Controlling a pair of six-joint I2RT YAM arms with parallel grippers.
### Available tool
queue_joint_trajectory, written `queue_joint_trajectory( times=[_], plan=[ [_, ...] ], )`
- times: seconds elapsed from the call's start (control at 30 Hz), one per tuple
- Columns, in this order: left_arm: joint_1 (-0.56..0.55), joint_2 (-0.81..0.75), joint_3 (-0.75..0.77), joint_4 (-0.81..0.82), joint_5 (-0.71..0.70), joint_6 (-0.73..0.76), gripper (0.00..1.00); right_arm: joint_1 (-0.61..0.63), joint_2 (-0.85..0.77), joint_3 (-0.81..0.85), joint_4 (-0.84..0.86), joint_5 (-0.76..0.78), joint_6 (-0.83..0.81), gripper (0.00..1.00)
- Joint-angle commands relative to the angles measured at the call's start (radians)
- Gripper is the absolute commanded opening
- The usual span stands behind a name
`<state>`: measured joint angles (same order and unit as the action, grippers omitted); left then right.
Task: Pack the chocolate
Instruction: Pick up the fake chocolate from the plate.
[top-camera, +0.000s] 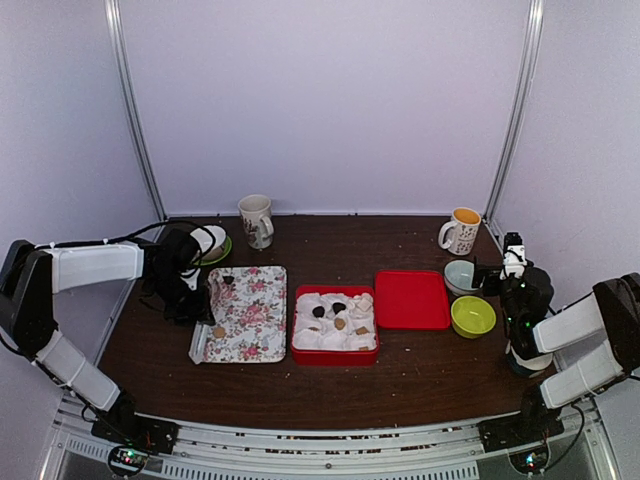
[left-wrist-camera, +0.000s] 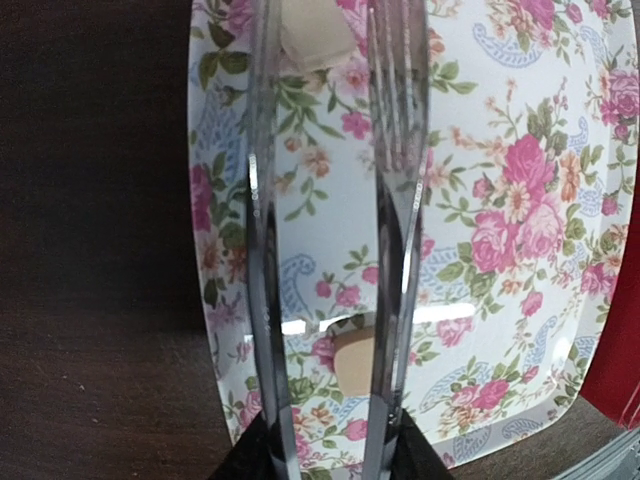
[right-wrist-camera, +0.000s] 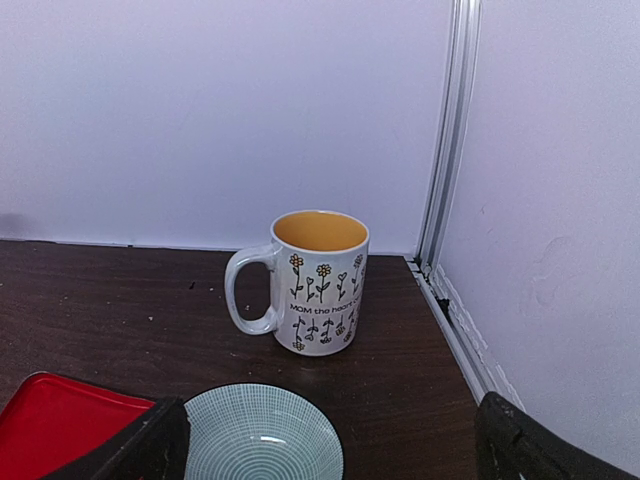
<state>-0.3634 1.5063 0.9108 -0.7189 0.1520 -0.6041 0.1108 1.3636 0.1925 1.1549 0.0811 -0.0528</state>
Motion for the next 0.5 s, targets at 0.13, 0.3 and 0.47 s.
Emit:
queue_joint_trajectory(
  times=[0.13,0.3,0.47],
  plan=[
    [0.008,-0.01,0.014,0.036,0.072,0.033,0.36,-0.009,-0.007,0.02,-0.001,-0.009,0.005,1.0],
    [0.007,-0.03,0.019,0.026,0.086,0.047,0.36,-0.008,-0.008,0.021,-0.001,-0.009,0.005,1.0],
    [0.009,-0.078,0.042,-0.036,0.0,0.032,0.42,-0.008,-0.007,0.02,-0.001,-0.009,0.005,1.0]
  ],
)
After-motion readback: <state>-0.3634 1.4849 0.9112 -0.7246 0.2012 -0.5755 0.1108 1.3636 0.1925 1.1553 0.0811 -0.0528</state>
